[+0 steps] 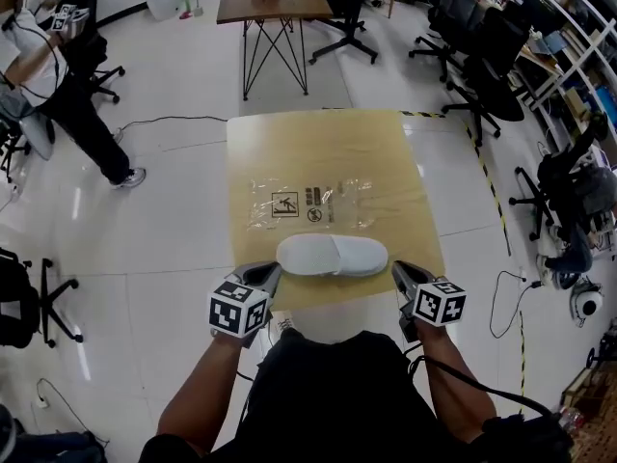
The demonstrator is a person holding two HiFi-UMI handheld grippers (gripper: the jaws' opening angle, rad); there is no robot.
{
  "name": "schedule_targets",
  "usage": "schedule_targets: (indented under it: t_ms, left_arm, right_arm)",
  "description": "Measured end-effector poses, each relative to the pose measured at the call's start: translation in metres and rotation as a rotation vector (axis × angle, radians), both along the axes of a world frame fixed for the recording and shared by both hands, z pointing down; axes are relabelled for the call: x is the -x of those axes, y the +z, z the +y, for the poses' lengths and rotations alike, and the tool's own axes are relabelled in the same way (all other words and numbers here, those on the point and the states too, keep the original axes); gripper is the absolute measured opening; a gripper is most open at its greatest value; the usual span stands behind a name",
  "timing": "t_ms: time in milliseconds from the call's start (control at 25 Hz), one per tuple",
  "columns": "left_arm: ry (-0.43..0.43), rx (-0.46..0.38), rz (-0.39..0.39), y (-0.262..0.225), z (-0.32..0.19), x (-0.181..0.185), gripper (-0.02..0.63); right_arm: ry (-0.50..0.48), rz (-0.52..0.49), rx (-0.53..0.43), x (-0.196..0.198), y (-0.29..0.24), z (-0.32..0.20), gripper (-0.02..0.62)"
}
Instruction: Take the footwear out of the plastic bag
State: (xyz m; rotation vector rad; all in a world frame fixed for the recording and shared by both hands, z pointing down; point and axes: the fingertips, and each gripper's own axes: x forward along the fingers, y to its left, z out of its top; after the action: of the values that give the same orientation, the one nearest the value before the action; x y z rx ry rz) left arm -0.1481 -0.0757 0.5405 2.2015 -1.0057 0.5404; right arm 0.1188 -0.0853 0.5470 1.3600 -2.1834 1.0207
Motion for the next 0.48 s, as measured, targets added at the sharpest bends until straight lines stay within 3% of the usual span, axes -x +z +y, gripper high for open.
schedule_targets:
  t_ms: [240,400,480]
  left_arm:
    - [-0.133,-0.035,0.023,-0.034,0.059,0.015,0.008]
    - [-0.278,-0.079,0.068,-0.06,0.118,0.017,0.006]
    - [-0.31,-0.093,0.044,-0.058,0.151,0.008,0.006]
  right_arm:
    - [-0.094,-0.252,-0.016,0.013,-0.06,0.051,0.0]
    - [-0.212,-0.217,-0.132,-0.009,-0.094,0.103,0.002]
    - [-0.26,-0.182,-0.205,-0.022,-0.104,0.132,0.002]
